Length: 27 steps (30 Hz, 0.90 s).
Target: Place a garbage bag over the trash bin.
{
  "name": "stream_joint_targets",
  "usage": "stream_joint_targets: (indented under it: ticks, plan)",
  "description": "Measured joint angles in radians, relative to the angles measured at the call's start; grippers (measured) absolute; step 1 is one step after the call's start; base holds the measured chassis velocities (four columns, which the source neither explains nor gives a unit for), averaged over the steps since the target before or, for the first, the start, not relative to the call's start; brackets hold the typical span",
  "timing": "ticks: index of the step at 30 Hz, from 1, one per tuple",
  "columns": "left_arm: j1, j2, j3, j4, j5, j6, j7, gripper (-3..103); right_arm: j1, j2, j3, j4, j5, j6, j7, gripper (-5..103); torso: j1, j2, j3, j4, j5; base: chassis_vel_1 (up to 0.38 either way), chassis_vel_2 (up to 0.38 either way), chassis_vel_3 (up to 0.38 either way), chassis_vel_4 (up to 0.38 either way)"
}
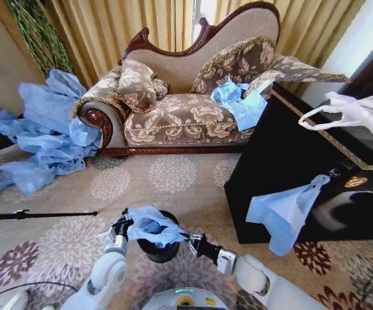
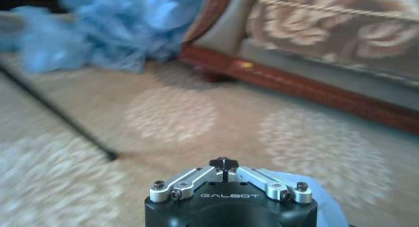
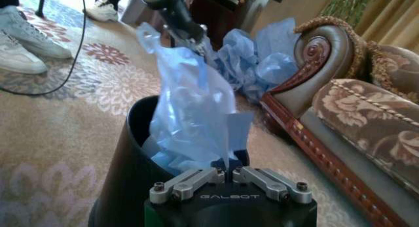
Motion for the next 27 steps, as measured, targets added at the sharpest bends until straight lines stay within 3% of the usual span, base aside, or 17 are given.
stream_joint_targets:
  ticks: [7,14,18,19,20,22,24,25,26,27]
  plan:
    - [-0.023,0.039,-0.071,-0.049,-0.072,-0.003,-0.102,0,-0.040,0.014,0.069,0.022,-0.023,0.000,0.010,0,0.000,0.000,0.000,-0.0002,0.0000,0.000,0.000,0.000,0.000]
    - [-0.004,0.040,-0.083,-0.089,-0.090,-0.001,-0.112,0,-0.044,0.023,0.082,0.020,-0.027,-0.005,0.017,0,0.000,0.000,0.000,0.0001,0.0001,0.000,0.000,0.000,0.000]
    - [0.003,0.009,-0.038,-0.055,-0.068,-0.018,-0.106,0,-0.062,0.040,0.082,0.010,-0.012,-0.016,0.067,0,0.000,0.000,0.000,0.0002,-0.0001,0.000,0.000,0.000,0.000]
    - [0.000,-0.001,-0.025,-0.042,-0.058,-0.022,-0.104,0,-0.071,0.045,0.088,0.012,0.011,-0.030,0.095,-3,0.000,0.000,0.000,0.0000,0.0001,0.000,0.000,0.000,0.000]
    - [-0.010,-0.013,-0.003,-0.025,-0.045,-0.027,-0.098,0,-0.083,0.048,0.102,0.030,0.088,-0.061,0.144,3,0.000,0.000,0.000,-0.0002,-0.0001,0.000,0.000,0.000,0.000]
    - [-0.013,-0.015,0.003,-0.021,-0.042,-0.029,-0.097,0,-0.086,0.047,0.104,0.039,0.125,-0.074,0.163,8,0.000,0.000,0.000,-0.0003,-0.0001,0.000,0.000,0.000,0.000]
    - [-0.027,-0.019,0.020,-0.009,-0.034,-0.031,-0.093,0,-0.088,0.042,0.098,0.091,0.360,-0.152,0.266,19,0.000,0.000,0.000,-0.0002,-0.0002,0.000,0.000,0.000,0.000]
    - [-0.030,-0.020,0.021,-0.007,-0.033,-0.032,-0.093,0,-0.087,0.043,0.093,0.109,0.443,-0.180,0.300,19,0.000,0.000,0.000,-0.0002,-0.0001,0.000,0.000,0.000,0.000]
    - [-0.030,-0.020,0.021,-0.007,-0.033,-0.032,-0.093,0,-0.087,0.043,0.093,0.109,0.443,-0.180,0.300,19,0.000,0.000,0.000,-0.0002,-0.0001,0.000,0.000,0.000,0.000]
    - [-0.031,-0.021,0.022,-0.005,-0.031,-0.032,-0.092,0,-0.084,0.046,0.085,0.137,0.551,-0.217,0.348,25,0.000,0.000,0.000,-0.0002,-0.0001,0.000,0.000,0.000,0.000]
